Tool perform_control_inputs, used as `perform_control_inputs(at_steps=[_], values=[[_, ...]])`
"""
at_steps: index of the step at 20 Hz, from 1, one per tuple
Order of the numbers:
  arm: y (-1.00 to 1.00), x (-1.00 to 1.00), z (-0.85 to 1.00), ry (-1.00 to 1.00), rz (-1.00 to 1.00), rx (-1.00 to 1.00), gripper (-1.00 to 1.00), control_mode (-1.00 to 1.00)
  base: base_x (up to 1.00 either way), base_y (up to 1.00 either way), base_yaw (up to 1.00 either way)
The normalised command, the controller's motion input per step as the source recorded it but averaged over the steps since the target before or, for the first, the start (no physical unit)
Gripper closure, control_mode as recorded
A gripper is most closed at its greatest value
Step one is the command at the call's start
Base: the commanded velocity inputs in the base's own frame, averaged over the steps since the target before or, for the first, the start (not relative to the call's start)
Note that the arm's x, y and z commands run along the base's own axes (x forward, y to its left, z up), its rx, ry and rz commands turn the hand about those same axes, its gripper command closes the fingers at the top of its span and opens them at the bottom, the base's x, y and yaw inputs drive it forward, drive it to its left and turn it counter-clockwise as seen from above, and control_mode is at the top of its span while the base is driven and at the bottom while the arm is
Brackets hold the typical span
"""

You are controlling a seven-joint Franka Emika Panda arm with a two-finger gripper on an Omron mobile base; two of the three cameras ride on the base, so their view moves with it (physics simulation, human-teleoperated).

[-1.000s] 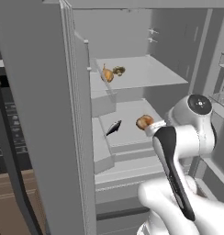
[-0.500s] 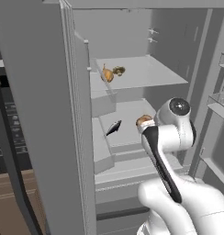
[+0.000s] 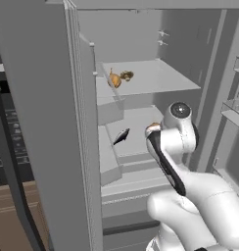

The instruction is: Gather the onion and mushroom from the fridge and place them on a tray on the dining counter. Then gather the chicken drumstick and fish from the fridge and place them on the other tray.

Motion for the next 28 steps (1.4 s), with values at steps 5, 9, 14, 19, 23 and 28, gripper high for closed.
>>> perform_control_inputs(at_steps=[5, 9, 14, 19, 23, 28], values=[[-0.21, 0.31, -0.34, 0.06, 0.0, 0.0, -1.0, -1.0, 0.0, 0.0, 0.0], [-0.02, 0.33, -0.29, 0.0, 0.0, 0.0, -1.0, -1.0, 0.0, 0.0, 0.0], [0.0, 0.25, -0.16, 0.0, 0.0, 0.0, -1.0, -1.0, 0.0, 0.0, 0.0], [0.0, 0.18, -0.2, 0.0, 0.0, 0.0, -1.0, -1.0, 0.0, 0.0, 0.0], [0.0, 0.33, -0.15, 0.0, 0.0, 0.0, -1.0, -1.0, 0.0, 0.0, 0.0], [0.0, 0.33, -0.14, 0.0, 0.0, -0.01, -1.0, -1.0, 0.0, 0.0, 0.0]])
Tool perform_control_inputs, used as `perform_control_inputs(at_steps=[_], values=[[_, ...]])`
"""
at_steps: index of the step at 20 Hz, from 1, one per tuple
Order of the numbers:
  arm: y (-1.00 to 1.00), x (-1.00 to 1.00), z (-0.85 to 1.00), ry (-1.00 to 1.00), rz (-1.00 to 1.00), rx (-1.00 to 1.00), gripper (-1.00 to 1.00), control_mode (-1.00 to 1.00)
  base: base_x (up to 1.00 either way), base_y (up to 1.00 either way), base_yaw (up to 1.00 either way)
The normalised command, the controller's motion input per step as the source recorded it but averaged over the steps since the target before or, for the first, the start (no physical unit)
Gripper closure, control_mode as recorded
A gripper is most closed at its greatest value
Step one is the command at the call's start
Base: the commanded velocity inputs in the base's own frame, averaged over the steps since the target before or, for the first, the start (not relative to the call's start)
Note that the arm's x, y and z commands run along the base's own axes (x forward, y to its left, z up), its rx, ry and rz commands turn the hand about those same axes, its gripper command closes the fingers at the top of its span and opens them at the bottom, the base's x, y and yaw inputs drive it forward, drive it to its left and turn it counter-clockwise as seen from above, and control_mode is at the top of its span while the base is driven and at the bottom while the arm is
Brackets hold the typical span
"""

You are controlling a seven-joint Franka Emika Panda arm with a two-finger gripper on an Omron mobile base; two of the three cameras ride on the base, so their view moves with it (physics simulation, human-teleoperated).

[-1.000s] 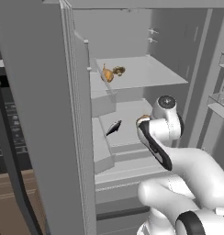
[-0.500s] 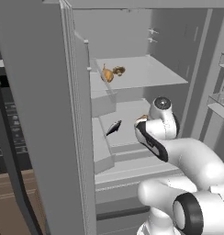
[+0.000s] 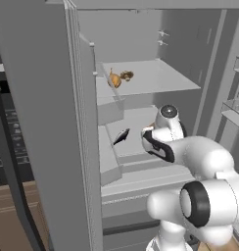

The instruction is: Gather the onion and mushroom from the fridge and place them on a tray on the dining counter. Then gather the chicken drumstick and fish from the fridge and place them on the other tray.

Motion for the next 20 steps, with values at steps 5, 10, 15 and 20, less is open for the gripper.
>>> perform_control_inputs(at_steps=[5, 10, 15, 20], values=[[-0.02, 0.3, -0.29, 0.0, 0.0, -0.02, -1.0, -1.0, 0.0, 0.0, 0.0], [-0.09, 0.37, -0.29, 0.0, 0.0, 0.0, -1.0, -1.0, 0.0, 0.0, 0.0], [-0.07, 0.36, -0.14, 0.0, 0.0, 0.0, -1.0, -1.0, 0.0, 0.0, 0.0], [0.0, 0.28, -0.18, 0.0, 0.0, 0.0, -1.0, -1.0, 0.0, 0.0, 0.0]])
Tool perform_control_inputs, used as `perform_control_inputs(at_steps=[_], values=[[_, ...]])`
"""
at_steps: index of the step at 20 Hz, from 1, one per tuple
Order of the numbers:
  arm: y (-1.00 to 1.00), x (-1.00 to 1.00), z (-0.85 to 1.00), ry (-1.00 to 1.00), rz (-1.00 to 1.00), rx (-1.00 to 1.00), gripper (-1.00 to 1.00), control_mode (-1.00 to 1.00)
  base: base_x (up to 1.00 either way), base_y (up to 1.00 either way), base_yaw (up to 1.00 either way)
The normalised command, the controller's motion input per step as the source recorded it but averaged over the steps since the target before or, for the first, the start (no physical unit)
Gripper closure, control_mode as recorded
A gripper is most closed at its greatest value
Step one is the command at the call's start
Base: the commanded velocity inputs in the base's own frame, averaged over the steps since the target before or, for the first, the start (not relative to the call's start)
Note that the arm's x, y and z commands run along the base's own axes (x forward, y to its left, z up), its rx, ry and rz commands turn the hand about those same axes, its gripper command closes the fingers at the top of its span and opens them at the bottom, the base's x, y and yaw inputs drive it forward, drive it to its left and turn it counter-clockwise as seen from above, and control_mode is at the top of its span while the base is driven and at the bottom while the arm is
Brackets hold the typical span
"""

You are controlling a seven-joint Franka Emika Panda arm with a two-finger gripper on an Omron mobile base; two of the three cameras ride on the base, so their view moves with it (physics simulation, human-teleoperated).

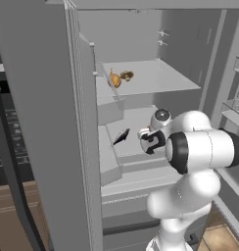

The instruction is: Gather the onion and mushroom from the fridge and place them on a tray on the dining counter. Then gather the chicken drumstick and fish from the fridge and place them on the other tray.

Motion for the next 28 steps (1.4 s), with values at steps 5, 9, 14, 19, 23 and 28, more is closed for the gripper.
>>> perform_control_inputs(at_steps=[5, 9, 14, 19, 23, 28], values=[[0.0, 0.05, -0.32, 0.0, 0.0, 0.0, -1.0, -1.0, 0.0, 0.0, 0.0], [0.0, 0.0, -0.32, 0.0, 0.0, 0.0, -1.0, -1.0, 0.0, 0.0, 0.0], [-0.01, 0.0, -0.44, 0.0, 0.0, 0.0, 1.0, -1.0, 0.0, 0.0, 0.0], [0.0, -0.06, -0.14, -0.08, 0.01, 0.0, 1.0, -1.0, 0.0, 0.0, 0.0], [0.11, -0.48, 0.01, -0.24, 0.02, 0.0, 1.0, -1.0, 0.0, 0.0, 0.0], [0.33, -0.63, 0.19, -0.22, 0.01, 0.0, 1.0, -1.0, 0.0, 0.0, 0.0]])
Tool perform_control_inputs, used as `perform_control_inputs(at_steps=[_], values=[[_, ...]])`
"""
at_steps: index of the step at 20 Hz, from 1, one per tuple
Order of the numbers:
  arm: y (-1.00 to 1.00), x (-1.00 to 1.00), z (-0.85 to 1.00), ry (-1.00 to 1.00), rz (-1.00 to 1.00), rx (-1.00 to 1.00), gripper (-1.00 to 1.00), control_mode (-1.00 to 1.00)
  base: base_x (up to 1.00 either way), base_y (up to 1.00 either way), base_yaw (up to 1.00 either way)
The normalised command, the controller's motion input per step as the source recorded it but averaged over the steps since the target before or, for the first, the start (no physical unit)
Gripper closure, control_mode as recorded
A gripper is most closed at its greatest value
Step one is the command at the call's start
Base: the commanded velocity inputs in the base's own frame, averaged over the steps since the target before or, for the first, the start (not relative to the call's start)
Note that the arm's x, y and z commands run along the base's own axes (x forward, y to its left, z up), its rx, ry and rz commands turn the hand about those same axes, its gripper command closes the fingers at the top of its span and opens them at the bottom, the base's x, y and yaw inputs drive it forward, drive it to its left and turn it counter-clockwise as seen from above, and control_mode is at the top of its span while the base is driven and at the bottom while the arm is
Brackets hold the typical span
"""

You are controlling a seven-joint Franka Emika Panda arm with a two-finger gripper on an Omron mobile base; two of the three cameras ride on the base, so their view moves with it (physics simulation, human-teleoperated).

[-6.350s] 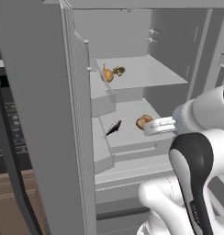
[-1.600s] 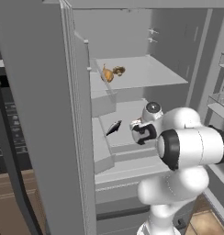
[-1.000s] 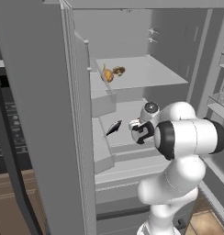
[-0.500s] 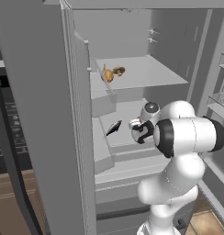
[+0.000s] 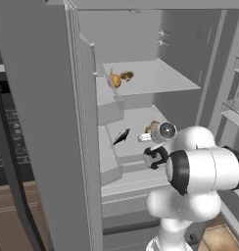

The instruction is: Gather the onion and mushroom from the fridge and place them on a tray on the dining counter. Then gather the chicken drumstick and fish from the fridge and place them on the other tray.

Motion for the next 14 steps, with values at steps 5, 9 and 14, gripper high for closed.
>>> perform_control_inputs(at_steps=[5, 9, 14], values=[[0.2, -0.54, 0.83, -0.01, 0.0, 0.0, 1.0, -1.0, 0.0, 0.0, 0.0], [0.12, -0.57, 0.96, 0.19, 0.0, 0.02, 1.0, -1.0, 0.0, 0.0, 0.0], [0.11, -0.63, 0.53, 0.29, -0.01, 0.01, 1.0, -1.0, 0.0, 0.0, 0.0]])
